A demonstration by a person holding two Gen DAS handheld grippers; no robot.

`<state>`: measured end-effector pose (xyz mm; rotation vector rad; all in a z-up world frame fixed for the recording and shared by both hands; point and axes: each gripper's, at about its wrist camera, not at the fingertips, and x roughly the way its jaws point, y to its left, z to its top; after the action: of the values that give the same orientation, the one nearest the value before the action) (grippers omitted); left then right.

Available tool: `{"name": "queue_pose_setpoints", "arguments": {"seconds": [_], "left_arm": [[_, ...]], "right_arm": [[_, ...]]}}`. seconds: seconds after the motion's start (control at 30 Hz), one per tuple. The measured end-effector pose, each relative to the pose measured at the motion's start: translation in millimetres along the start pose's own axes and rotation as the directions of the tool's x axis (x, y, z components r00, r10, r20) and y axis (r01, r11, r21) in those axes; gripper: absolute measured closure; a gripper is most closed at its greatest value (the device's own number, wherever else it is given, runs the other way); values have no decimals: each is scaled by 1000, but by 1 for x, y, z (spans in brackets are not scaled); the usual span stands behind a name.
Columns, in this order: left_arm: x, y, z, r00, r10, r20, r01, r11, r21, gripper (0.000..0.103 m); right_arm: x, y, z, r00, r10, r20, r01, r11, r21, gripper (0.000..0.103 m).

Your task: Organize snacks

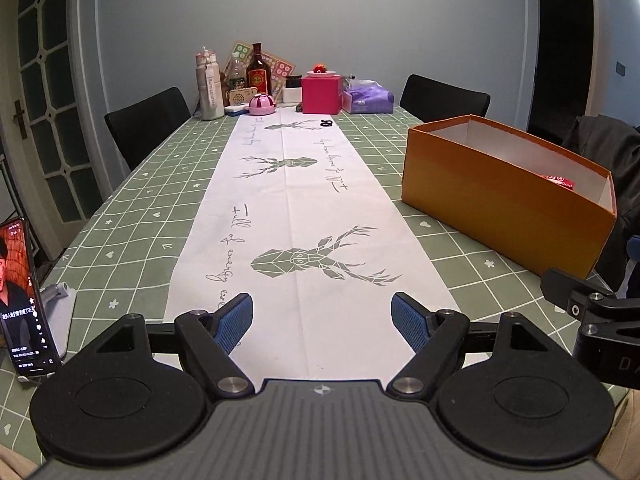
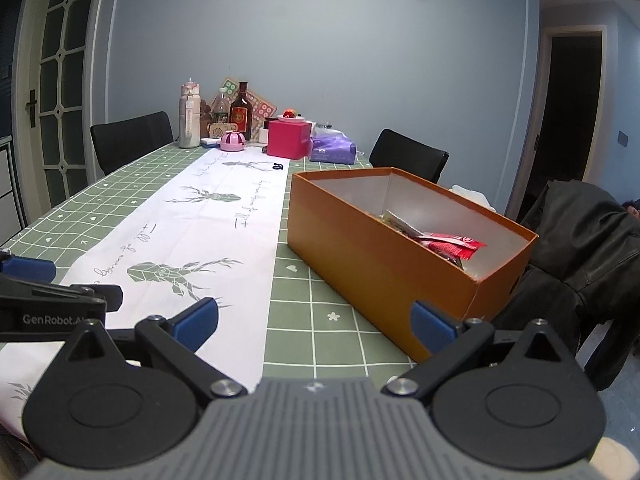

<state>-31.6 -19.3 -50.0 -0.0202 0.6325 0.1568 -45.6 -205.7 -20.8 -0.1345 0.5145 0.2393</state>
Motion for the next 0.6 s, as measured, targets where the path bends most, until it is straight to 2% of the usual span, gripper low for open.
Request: {"name": "queue_pose_setpoints", "arguments": {"seconds": [0.6], "left_arm": [[-4, -1, 3, 1000, 14, 3, -14, 1000, 12, 11]], "right_arm": [[-5, -2, 0, 1000, 7, 12, -7, 1000, 12, 3]]}}
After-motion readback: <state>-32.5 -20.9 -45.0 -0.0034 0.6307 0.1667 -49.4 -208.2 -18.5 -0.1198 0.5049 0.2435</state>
